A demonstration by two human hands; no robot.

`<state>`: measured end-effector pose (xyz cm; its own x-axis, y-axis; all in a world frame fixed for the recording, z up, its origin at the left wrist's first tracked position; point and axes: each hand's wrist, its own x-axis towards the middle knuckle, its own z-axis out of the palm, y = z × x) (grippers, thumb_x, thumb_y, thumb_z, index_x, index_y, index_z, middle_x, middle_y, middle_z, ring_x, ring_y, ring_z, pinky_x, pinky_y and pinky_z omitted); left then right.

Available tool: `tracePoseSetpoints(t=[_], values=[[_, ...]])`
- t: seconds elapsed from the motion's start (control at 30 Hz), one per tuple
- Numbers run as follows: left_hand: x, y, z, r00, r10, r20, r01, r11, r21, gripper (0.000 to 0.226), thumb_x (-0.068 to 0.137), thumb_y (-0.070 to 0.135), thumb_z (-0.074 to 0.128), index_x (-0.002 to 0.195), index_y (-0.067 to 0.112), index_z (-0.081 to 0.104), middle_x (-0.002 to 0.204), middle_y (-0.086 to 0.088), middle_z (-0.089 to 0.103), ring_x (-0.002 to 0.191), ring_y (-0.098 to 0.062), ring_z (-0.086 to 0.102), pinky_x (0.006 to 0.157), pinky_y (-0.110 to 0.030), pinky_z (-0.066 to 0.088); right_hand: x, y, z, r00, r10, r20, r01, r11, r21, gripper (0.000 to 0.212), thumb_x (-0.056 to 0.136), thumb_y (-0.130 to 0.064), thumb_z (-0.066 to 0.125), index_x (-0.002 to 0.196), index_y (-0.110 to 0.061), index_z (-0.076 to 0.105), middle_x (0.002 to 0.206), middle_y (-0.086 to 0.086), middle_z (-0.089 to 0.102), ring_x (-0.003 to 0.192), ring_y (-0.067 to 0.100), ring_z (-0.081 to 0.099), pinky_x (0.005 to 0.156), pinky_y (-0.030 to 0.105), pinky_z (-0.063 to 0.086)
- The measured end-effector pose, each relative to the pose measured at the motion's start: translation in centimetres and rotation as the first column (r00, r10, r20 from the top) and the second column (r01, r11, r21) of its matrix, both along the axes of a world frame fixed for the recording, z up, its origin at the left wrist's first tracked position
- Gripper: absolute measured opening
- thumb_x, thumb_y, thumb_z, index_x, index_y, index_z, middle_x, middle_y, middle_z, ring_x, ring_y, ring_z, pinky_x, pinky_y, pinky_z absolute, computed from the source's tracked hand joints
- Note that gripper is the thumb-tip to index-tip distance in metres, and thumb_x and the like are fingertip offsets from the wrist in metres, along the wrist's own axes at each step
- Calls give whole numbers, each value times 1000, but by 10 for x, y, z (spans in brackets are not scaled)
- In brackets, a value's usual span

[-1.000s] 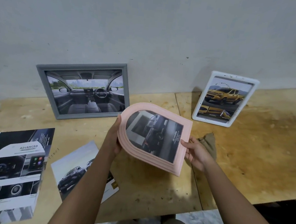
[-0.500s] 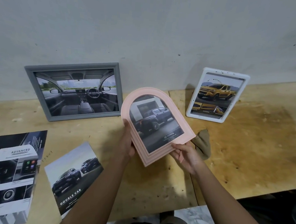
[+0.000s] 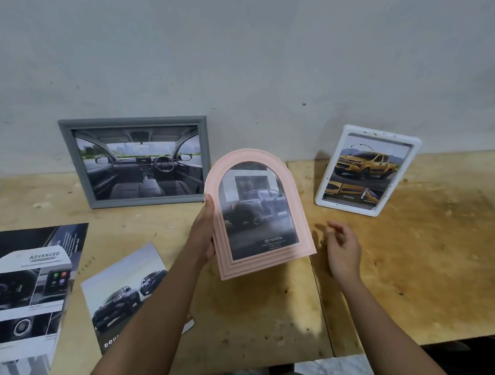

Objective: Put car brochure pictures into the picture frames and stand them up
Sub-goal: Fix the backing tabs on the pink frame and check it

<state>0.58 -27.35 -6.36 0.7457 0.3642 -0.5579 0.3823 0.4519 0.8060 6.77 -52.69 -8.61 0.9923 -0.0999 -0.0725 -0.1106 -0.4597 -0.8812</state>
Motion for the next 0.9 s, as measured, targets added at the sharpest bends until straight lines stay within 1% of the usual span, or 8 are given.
tracePoseSetpoints(t=[0.1,0.2,0.27,0.4,0.57,0.67,0.8,0.9], values=[[-4,-5,-4,998,57,16,-56,998,-38,69,88,69,26,108,17,66,104,-16,67,102,-32,62,85,-44,52,0,-13,-17,999,-52,7,52,949,-310,40,90,-24,58,128,-13,52,132,7,48,125,25,39,101,34,34],[-9,-13,-11,994,107,22,-105,991,-80,71,83,71,32,122,17,58,112,-18,63,103,-33,61,80,-45,54,-5,-21,-31,960,82,-269,-222,809,-544,70,85,-35,64,144,-17,30,151,9,26,135,32,27,107,46,31],[-11,-19,-12,989,150,2,-149,982,-114,70,82,69,35,127,18,52,110,-17,61,100,-31,61,76,-43,55,-6,-20,-33,943,103,-317,-285,742,-607,72,86,-31,64,146,-18,25,153,10,22,134,35,27,106,45,32],[-9,-27,-14,968,246,-55,-251,931,-265,80,67,69,47,128,17,47,115,-16,57,107,-31,56,88,-50,51,4,-16,-27,960,60,-273,-199,833,-517,46,86,-8,57,131,-12,45,135,21,41,121,39,35,97,40,34],[0,-32,-18,943,331,-38,-326,894,-308,54,85,63,43,112,17,53,100,-10,57,100,-29,57,92,-48,48,-1,-2,-1,977,37,-209,-44,999,-30,5,90,-10,56,95,-11,55,94,7,59,90,26,54,67,31,40],[7,-36,-18,935,354,-40,-344,868,-358,49,86,63,43,102,19,54,99,-10,57,102,-30,56,98,-52,45,-11,20,13,978,201,-59,-201,980,1,21,89,-6,52,83,-26,51,87,2,55,86,20,50,62,20,36],[12,-45,-14,930,368,-2,-338,852,-399,64,84,64,44,122,13,50,110,-12,58,103,-28,57,96,-48,46,-23,40,10,850,501,-160,-521,844,-124,32,90,-3,46,114,-22,55,101,0,46,103,14,35,77,25,31],[15,-49,-10,922,387,-1,-361,859,-363,65,85,64,42,124,13,48,104,-9,58,96,-24,57,90,-42,48,-29,42,8,813,560,-157,-580,802,-143,32,87,-1,45,111,-20,55,101,6,53,104,20,41,78,31,34]])
